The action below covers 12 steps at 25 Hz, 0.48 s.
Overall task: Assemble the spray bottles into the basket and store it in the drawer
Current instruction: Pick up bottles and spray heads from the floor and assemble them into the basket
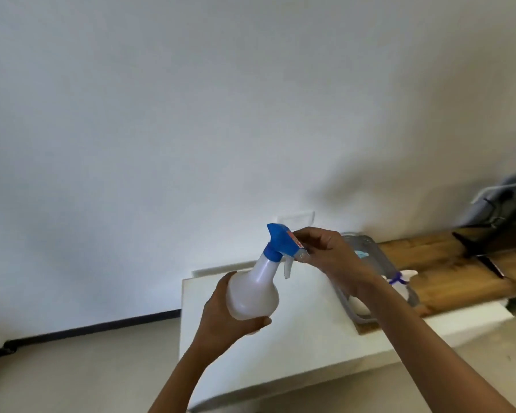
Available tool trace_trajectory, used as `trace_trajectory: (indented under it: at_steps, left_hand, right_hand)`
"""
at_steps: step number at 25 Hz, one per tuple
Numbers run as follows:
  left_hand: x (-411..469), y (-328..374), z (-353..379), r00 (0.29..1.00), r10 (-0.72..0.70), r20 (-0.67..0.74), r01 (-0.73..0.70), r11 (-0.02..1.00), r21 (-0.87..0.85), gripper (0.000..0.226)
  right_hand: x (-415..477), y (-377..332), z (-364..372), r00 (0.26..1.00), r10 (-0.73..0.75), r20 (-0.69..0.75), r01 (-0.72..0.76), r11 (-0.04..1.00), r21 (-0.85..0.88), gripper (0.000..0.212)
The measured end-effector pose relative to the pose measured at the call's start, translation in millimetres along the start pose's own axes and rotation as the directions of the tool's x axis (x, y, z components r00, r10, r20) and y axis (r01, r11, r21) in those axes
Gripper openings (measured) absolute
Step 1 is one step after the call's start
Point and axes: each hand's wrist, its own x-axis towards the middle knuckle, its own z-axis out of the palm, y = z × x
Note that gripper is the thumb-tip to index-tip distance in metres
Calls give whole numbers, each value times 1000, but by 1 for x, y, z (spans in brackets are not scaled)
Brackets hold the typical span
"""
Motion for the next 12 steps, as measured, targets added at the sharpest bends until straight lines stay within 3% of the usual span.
trace_trajectory:
  at_steps: [7,10,12]
  left_hand:
    - [108,51,93,936,46,349,-30,998,-52,77]
    - [155,74,130,950,61,305,-64,998,-1,99]
    - [177,95,153,952,126,278,-105,991,-87,95]
  right_hand:
    - [21,30,-110,993,75,-89,-66,993,97,29]
    - [45,37,-160,970,103,-220,-118,992,-53,34]
    - [61,50,-186,935,107,-339,-167,974,-154,39]
